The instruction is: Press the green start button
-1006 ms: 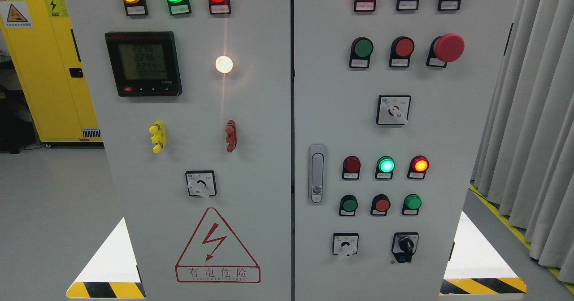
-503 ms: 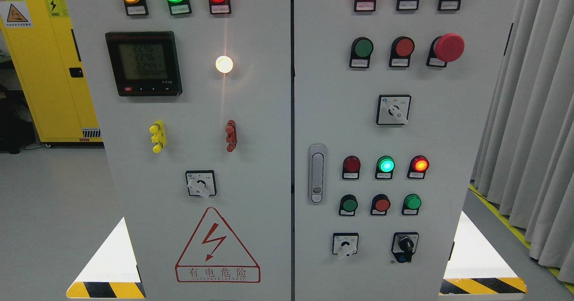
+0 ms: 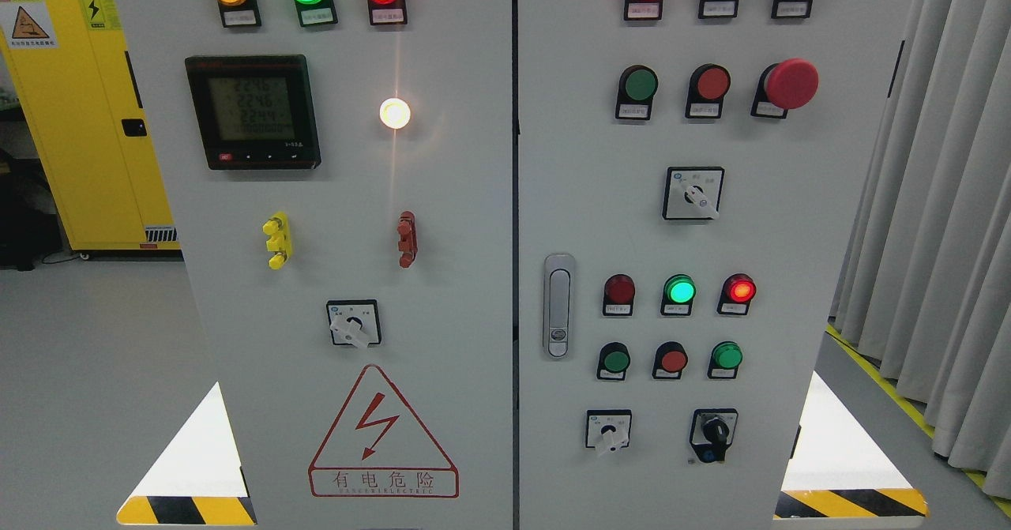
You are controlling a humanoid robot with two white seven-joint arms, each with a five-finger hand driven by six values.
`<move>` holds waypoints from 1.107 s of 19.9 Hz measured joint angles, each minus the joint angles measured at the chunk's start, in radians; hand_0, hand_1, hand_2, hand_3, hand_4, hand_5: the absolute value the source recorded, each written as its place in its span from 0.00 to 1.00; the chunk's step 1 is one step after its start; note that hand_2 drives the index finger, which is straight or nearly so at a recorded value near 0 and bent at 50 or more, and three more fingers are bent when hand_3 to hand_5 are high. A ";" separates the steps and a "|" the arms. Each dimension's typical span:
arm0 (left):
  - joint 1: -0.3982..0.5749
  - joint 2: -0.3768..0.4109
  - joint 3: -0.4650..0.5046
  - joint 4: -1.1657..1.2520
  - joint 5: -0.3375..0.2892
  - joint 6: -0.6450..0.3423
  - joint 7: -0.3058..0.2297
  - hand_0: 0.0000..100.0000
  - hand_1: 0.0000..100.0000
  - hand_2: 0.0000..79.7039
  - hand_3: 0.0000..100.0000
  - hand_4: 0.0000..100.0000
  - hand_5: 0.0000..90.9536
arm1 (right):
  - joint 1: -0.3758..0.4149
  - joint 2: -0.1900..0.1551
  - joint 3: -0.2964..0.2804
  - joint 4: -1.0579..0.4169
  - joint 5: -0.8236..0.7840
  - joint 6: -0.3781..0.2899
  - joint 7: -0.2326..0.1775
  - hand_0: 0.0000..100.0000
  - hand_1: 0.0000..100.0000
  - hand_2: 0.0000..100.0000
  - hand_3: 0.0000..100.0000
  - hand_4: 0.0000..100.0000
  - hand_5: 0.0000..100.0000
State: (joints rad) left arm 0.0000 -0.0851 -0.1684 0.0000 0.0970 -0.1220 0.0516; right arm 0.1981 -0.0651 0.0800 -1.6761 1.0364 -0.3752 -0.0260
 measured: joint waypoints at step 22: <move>0.000 -0.015 -0.001 0.000 0.000 0.000 0.001 0.12 0.56 0.00 0.00 0.00 0.00 | -0.318 0.004 -0.044 -0.171 0.080 0.072 0.109 0.30 0.61 0.03 0.61 0.60 0.51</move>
State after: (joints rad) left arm 0.0000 -0.0998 -0.1699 0.0000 0.0966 -0.1220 0.0522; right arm -0.1202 -0.0611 0.0359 -1.8467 1.1167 -0.3033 0.0831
